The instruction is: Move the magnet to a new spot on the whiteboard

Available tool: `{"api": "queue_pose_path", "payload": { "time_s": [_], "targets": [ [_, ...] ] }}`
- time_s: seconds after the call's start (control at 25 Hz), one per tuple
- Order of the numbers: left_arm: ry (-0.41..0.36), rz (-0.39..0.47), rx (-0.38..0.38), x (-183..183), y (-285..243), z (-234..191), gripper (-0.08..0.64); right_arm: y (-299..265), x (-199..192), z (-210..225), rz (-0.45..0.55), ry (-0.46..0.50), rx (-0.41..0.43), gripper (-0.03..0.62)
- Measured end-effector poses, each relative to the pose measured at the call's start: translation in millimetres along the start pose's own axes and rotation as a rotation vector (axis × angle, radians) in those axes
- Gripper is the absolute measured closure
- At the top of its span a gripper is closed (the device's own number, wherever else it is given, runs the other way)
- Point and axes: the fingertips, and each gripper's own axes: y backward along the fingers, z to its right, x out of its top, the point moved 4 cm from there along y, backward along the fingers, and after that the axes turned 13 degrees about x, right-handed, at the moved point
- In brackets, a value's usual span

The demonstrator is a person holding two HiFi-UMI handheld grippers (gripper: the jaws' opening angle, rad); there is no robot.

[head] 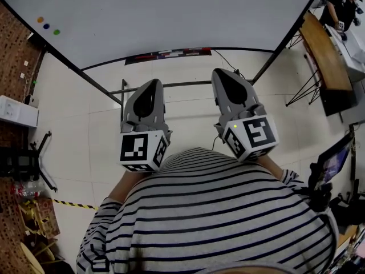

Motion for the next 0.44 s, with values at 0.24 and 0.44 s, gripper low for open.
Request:
{"api": "queue_pose_path", "payload": {
  "time_s": [0.24,0.44],
  "targets": [
    [0.000,-0.004,-0.015,2,-2,-6,0.545,-7,-1,-4,-0.015,0.000,-0.013,0.592],
    [-0.005,-0.015,-0.026,2,-3,-9,0.545,-12,1,-5,-0.024,0.010,-0.011,0.592]
  ]
}}
